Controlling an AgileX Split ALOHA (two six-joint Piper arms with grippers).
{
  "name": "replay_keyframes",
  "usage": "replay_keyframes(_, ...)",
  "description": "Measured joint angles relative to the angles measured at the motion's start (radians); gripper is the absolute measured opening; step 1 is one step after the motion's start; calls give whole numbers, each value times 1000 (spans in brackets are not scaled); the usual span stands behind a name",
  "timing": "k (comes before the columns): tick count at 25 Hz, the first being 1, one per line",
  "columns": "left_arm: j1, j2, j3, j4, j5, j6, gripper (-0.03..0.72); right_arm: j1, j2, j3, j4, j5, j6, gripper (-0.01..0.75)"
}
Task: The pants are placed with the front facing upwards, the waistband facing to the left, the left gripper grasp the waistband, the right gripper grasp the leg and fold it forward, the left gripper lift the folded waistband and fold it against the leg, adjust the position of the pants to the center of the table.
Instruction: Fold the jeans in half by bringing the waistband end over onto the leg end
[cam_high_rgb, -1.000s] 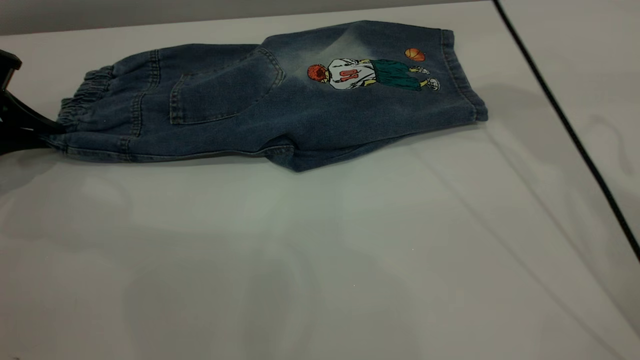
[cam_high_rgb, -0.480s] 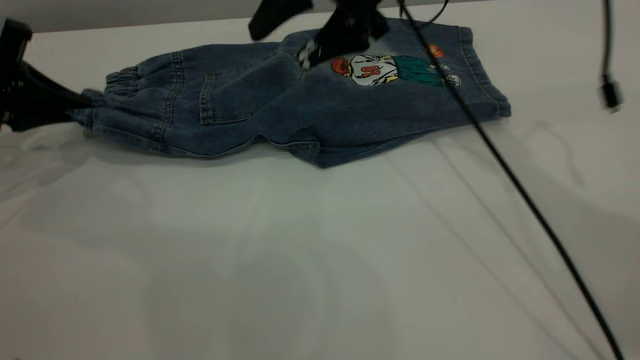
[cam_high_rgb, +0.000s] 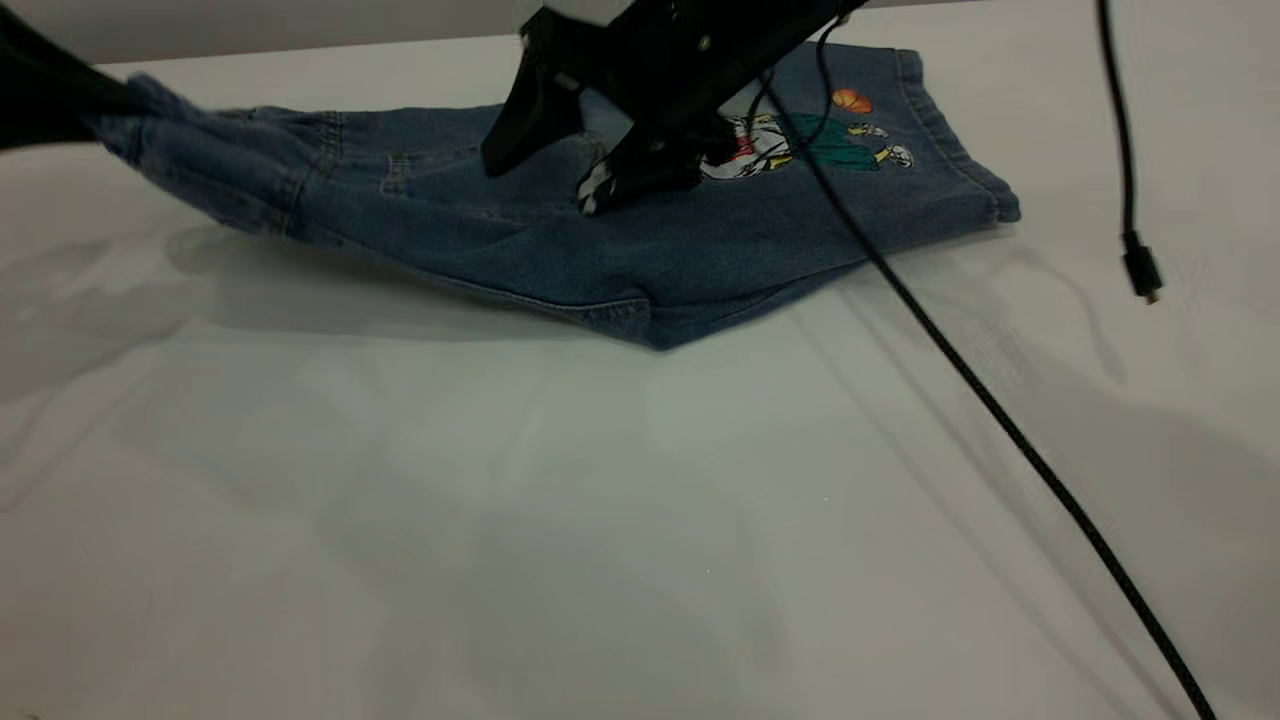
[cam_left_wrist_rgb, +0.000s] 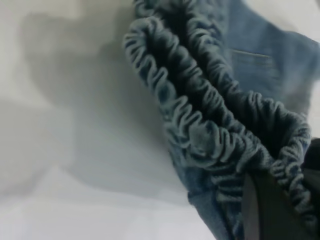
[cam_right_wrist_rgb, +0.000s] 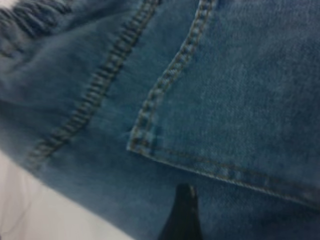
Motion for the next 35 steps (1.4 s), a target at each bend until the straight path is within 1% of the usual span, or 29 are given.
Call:
replay_keyframes(4, 0, -76, 0, 18, 19, -29, 113, 32, 6, -7, 1, 18, 3, 557)
replay_keyframes(9, -14, -189, 0, 38, 45, -53, 113, 97, 6, -7, 1, 30, 5, 557)
replay_keyframes(13, -66, -273, 0, 38, 52, -82, 113, 155, 6, -7, 1, 25, 5, 557)
replay_keyframes(15, -104, -299, 0, 38, 52, -82, 112, 174, 6, -7, 2, 28, 5, 557)
replay_keyframes(17, -151, -310, 0, 34, 52, -82, 111, 177, 6, -7, 2, 40, 6, 557)
replay_keyframes(19, -189, -312, 0, 40, 34, -82, 111, 169, 6, -7, 2, 48, 6, 557)
replay_keyframes(21, -215, -313, 0, 62, 33, -95, 111, 150, 4, -7, 1, 79, 6, 557)
replay_keyframes(25, -217, -313, 0, 83, 35, -109, 110, 94, -9, -7, 0, 132, 6, 557)
replay_keyframes(28, -217, -313, -1, 82, 37, -109, 110, 50, -10, -7, -36, 153, 6, 557)
replay_keyframes(32, -217, -312, -2, 75, 41, -108, 110, -8, -10, -7, -106, 145, 6, 557)
replay_keyframes(35, -217, -312, -2, 53, 54, -106, 110, -27, -10, -7, -175, 110, 27, 549)
